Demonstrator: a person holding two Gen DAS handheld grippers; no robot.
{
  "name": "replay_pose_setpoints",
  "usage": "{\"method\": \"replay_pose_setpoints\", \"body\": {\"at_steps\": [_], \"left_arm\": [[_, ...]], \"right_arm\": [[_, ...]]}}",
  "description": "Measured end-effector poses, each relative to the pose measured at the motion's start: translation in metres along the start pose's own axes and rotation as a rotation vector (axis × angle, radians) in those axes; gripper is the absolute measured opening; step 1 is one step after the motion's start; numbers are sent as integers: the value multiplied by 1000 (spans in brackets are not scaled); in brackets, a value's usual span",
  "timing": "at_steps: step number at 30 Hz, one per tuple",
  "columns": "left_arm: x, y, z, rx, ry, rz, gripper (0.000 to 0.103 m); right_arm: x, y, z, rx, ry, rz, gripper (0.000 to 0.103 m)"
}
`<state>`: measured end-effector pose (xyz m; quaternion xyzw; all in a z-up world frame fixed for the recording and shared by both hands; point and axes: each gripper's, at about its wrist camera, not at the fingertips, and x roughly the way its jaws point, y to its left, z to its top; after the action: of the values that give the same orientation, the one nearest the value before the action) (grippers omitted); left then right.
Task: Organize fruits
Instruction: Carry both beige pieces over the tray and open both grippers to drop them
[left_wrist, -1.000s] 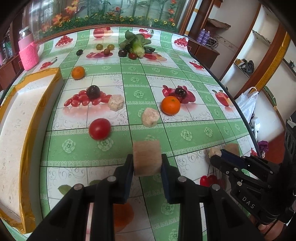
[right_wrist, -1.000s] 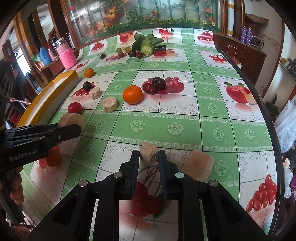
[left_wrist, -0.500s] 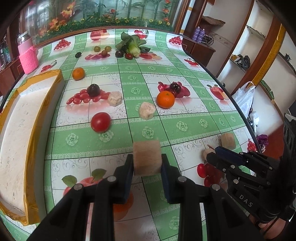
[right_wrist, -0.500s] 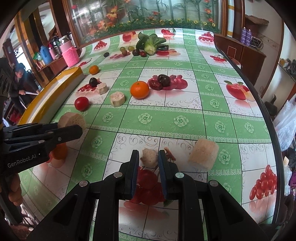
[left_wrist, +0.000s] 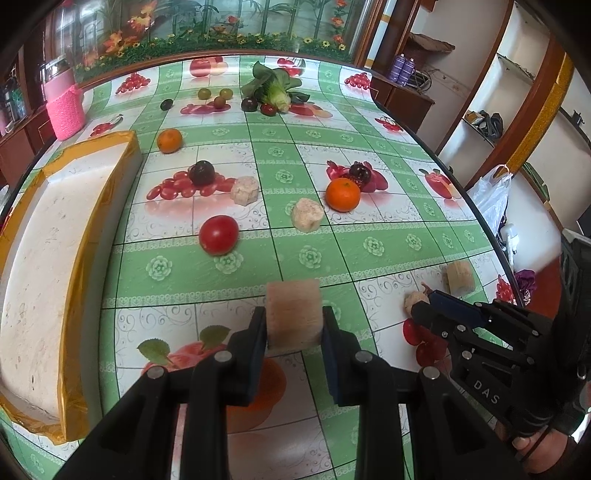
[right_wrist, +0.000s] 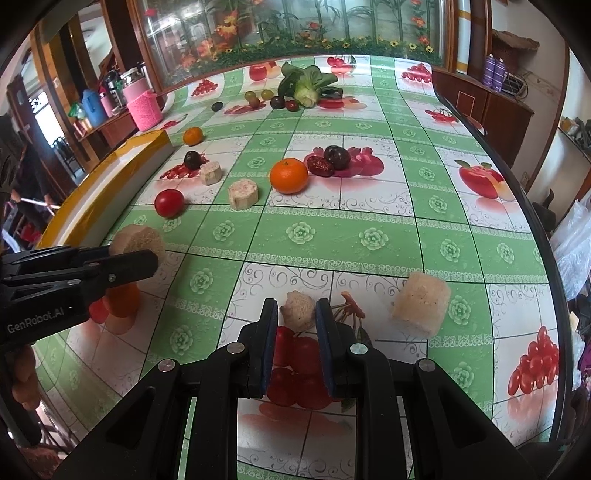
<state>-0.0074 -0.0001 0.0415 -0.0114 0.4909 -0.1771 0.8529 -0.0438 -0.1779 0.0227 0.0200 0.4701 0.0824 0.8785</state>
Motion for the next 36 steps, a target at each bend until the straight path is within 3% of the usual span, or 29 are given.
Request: {"method": "replay_pose_setpoints", "body": {"at_steps": [8,12,16,26,36], "left_arm": [[3,7,-4,-11,16,-15,31],[4,5,-5,-5,21,-28,31],[4,5,-4,-3,21,-41,31],[-15,16,4,-19,-21,-55,31],[-38,61,12,-94,-79,-12,31]], "right_arm": [[9,5,0,-19,26,-14,28],[11,18,-2,-122,19,-82,21],[5,18,-1,-112,10,-80,21],[-8,27,22,-72,-17,-33,21],[-2,78,59,-138,-44,39,21]]}}
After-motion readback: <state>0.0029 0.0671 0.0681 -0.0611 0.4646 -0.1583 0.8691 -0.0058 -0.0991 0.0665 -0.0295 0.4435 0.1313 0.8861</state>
